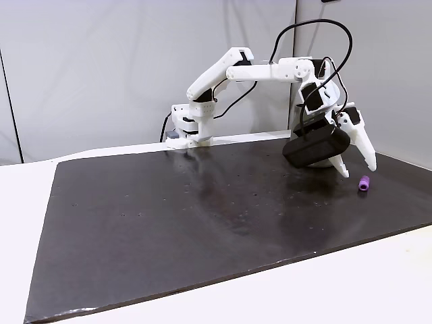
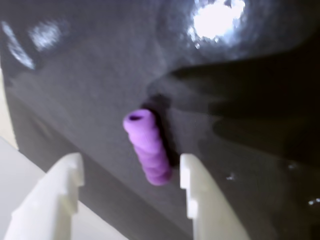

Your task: Grasp a pengrip and put it in the cup.

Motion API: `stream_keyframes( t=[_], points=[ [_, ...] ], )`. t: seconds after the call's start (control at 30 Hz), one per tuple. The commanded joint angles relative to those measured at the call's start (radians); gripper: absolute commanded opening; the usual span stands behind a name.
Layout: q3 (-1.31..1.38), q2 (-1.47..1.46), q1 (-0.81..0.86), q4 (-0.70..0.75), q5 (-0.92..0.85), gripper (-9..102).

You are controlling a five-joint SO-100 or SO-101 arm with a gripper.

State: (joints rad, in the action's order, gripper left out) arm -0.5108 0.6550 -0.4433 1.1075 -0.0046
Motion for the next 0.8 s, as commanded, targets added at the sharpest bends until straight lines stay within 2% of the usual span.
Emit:
stream_keyframes(
  t=[0.0,0.37,0.57,0.77],
  points=[
    [0.077,-0.002,-0.018,-0.009,0.006,26],
    [0.081,-0.071,-0.046,-0.067,0.032,26],
    [0.081,-0.107,-0.060,-0.146,0.037,20],
    [0.080,-0.126,-0.078,-0.158,0.026,14]
  ],
)
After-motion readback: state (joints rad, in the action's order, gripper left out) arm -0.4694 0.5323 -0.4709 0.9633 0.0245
